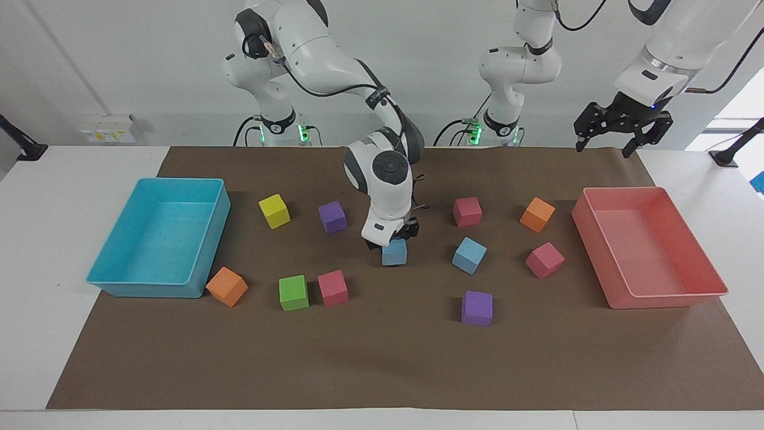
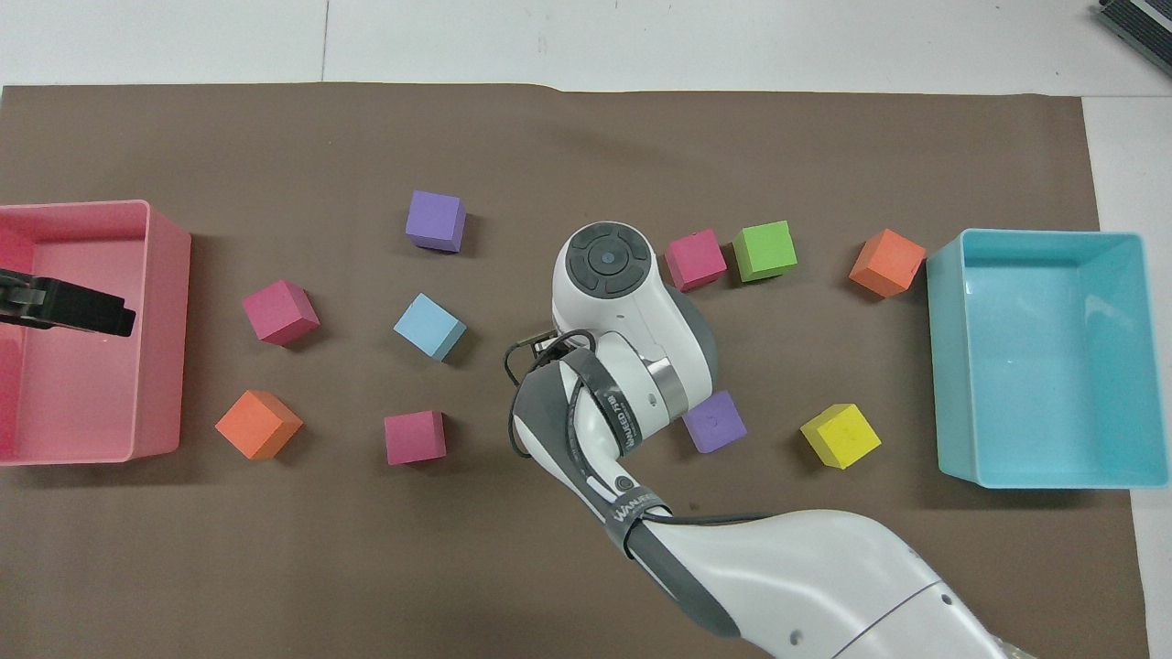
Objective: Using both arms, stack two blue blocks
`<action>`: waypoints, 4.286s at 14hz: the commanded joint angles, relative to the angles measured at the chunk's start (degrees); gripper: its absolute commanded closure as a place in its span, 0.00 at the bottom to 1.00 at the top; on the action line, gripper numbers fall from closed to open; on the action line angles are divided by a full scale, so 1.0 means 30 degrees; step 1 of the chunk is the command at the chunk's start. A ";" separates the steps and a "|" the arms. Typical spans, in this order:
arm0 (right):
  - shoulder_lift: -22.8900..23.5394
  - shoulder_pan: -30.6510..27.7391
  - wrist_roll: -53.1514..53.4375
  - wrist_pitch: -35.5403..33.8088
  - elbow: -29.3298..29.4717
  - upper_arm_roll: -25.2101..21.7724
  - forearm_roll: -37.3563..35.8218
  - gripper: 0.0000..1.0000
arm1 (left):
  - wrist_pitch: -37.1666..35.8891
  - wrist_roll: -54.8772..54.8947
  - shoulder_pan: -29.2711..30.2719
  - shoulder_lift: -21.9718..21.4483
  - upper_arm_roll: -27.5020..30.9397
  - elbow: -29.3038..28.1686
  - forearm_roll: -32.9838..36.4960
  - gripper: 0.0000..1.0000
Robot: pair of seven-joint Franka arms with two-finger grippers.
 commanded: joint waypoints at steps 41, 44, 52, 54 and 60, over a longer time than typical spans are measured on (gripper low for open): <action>-0.3618 -0.4242 -0.6090 -0.0334 -0.1793 0.0351 1.3779 0.00 | 0.6275 -0.0049 -0.2825 -0.0115 -0.0699 -0.4080 -0.0196 0.00; -0.3737 -0.4680 -0.7586 -0.0160 -0.2643 0.0350 1.4373 0.49 | 0.7597 -0.0107 -0.3177 -0.0057 -0.0699 -0.5402 -0.0226 0.00; -0.5055 -0.4975 -1.1155 0.0659 -0.6447 0.0321 1.7303 1.00 | 0.9241 -0.0428 -0.3266 0.1318 -0.0699 -0.5963 -0.0226 0.00; -0.4588 -0.4859 -1.2334 0.1622 -0.6891 0.0350 1.7860 1.00 | 1.0027 -0.0634 -0.3879 0.1350 -0.0699 -0.6429 -0.0226 0.00; -0.4266 -0.5004 -1.2368 0.1920 -0.7772 0.0321 2.0174 1.00 | 1.2226 -0.0577 -0.4581 0.3279 -0.0699 -0.6636 -0.0196 0.00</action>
